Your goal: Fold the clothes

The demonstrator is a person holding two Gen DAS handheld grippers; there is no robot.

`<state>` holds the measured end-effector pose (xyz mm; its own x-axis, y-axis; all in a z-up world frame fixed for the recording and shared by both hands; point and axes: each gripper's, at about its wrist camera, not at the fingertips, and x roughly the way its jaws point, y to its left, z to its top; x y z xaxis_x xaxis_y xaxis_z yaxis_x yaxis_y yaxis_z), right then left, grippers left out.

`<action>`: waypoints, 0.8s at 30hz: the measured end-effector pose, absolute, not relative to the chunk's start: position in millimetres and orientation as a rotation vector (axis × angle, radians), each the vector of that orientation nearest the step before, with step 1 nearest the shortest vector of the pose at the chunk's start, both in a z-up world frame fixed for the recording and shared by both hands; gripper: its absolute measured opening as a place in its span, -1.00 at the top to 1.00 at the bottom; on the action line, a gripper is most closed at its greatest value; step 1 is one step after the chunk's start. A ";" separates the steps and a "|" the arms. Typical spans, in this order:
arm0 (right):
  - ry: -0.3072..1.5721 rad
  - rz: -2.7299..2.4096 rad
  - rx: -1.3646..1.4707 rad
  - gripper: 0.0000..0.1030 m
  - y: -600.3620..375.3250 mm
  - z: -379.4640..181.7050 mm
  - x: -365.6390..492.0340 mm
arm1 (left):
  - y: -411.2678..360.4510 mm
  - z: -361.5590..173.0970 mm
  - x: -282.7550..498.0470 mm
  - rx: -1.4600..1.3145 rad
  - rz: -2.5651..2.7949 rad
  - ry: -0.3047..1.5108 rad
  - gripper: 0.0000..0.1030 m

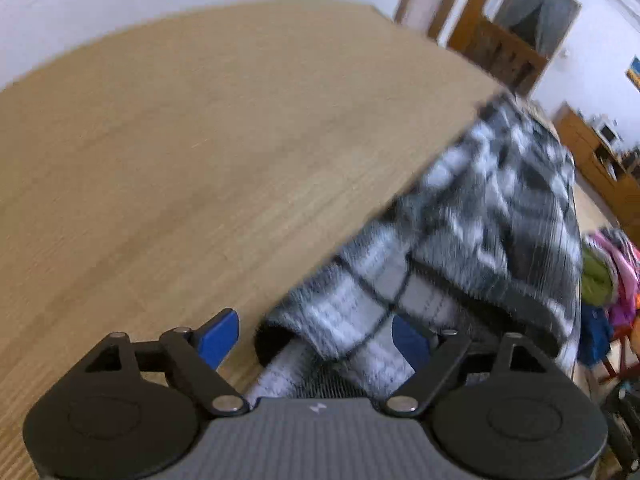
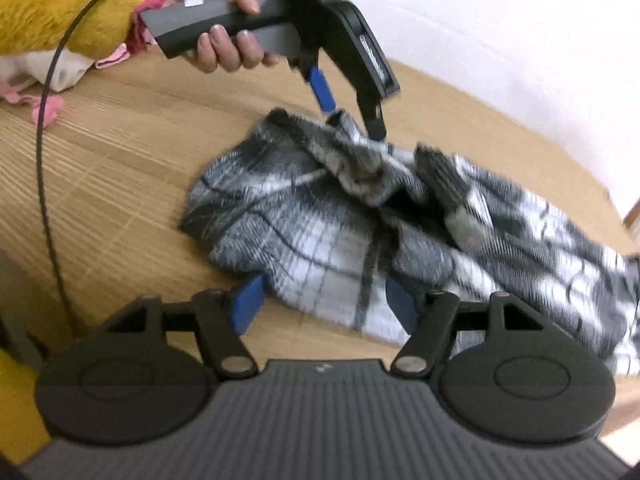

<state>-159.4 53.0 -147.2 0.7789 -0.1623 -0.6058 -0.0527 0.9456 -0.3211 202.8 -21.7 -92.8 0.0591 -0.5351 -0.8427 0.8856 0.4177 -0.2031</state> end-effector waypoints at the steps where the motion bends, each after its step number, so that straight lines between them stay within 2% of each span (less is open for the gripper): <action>1: 0.648 -0.062 -0.373 -0.35 57.9 -150.6 -155.1 | -22.9 -94.0 197.8 0.450 -1.145 1.014 -0.78; 3: 0.590 -0.076 -0.474 -0.35 70.1 -157.7 -146.5 | -28.1 -94.6 188.9 0.517 -1.151 0.982 -0.80; 4: 0.569 -0.087 -0.510 -0.35 75.0 -160.8 -143.4 | -29.2 -94.8 186.7 0.526 -1.160 0.975 -0.73; 6: 0.539 -0.112 -0.558 -0.35 82.6 -166.2 -139.5 | -25.4 -94.6 185.3 0.524 -1.175 0.969 -0.45; 7: 0.533 -0.111 -0.559 -0.35 84.2 -167.6 -137.8 | -22.3 -91.7 187.0 0.511 -1.186 0.983 -0.08; 8: 0.537 -0.097 -0.541 -0.20 83.6 -167.9 -136.4 | -19.0 -90.4 190.1 0.479 -1.188 1.022 0.33; 9: 0.540 -0.084 -0.523 0.00 83.0 -168.2 -134.9 | -15.6 -89.5 193.5 0.444 -1.188 1.064 0.49; 10: 0.552 -0.074 -0.491 0.65 81.1 -167.0 -132.8 | -12.9 -88.2 199.0 0.404 -1.173 1.100 0.61; 11: 0.571 -0.069 -0.446 0.72 77.9 -164.4 -130.1 | -10.4 -86.8 204.9 0.363 -1.155 1.135 0.69; 14: 0.605 -0.053 -0.273 0.75 61.4 -150.2 -124.5 | 5.5 -84.1 216.2 0.257 -1.144 1.191 0.77; 19: 0.552 -0.048 0.136 0.75 11.1 -104.0 -135.7 | 8.7 -55.5 224.4 0.079 -1.170 1.230 0.79; 24: 0.402 -0.071 0.313 0.76 -32.6 -59.7 -152.7 | -17.7 11.7 220.9 0.032 -1.256 1.169 0.80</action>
